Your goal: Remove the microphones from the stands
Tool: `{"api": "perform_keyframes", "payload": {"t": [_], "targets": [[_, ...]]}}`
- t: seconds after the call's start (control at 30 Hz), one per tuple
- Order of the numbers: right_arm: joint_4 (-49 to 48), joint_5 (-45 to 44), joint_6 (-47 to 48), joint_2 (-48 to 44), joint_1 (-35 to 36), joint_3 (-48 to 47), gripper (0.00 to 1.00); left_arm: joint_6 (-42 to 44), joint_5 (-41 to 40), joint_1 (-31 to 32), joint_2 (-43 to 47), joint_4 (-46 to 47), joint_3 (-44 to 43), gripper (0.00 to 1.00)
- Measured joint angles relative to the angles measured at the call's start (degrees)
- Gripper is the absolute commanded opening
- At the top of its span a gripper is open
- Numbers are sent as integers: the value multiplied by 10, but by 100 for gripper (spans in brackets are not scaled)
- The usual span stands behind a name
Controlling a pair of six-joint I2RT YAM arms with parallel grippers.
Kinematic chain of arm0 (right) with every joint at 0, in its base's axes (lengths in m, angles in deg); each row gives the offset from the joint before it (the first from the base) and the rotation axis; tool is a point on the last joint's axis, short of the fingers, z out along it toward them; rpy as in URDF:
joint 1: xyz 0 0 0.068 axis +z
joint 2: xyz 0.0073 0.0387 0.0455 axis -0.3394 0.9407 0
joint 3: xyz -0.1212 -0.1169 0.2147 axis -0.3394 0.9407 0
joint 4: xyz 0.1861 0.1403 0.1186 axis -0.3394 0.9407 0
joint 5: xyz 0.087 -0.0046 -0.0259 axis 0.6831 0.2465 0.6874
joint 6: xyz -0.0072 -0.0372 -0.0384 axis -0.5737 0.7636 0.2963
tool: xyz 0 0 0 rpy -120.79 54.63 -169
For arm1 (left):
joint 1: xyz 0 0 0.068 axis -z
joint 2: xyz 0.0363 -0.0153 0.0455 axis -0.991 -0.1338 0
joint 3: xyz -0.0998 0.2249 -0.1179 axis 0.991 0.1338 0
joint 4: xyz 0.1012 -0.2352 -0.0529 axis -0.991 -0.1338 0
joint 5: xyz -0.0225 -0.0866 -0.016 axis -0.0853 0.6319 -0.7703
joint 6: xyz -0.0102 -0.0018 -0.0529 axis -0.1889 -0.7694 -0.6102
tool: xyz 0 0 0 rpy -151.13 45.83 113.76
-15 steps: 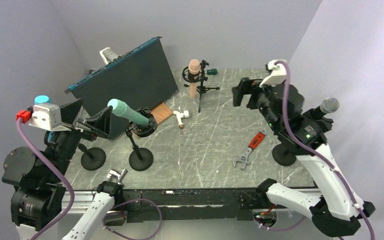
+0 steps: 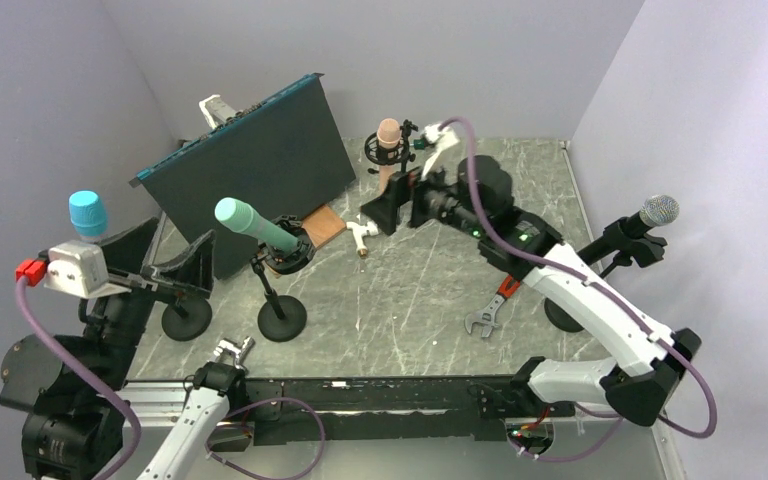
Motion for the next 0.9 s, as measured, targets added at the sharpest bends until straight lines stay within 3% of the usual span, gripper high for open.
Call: {"api": "perform_keyframes", "payload": {"t": [0.2,0.5,0.63,0.9], "targets": [[-48,10,74,69,128,-37,100,11,-34,0,36,0,11,99],[-117,-138,239,166,286,-119,94,17,-58,1,42,-4,38,99],[-140,-187,305,204,328,-139,90,20,-63,3,43,-5,38,99],[-177,-293,378,280,358,-172,70,26,-69,9,43,-4,38,99]]}}
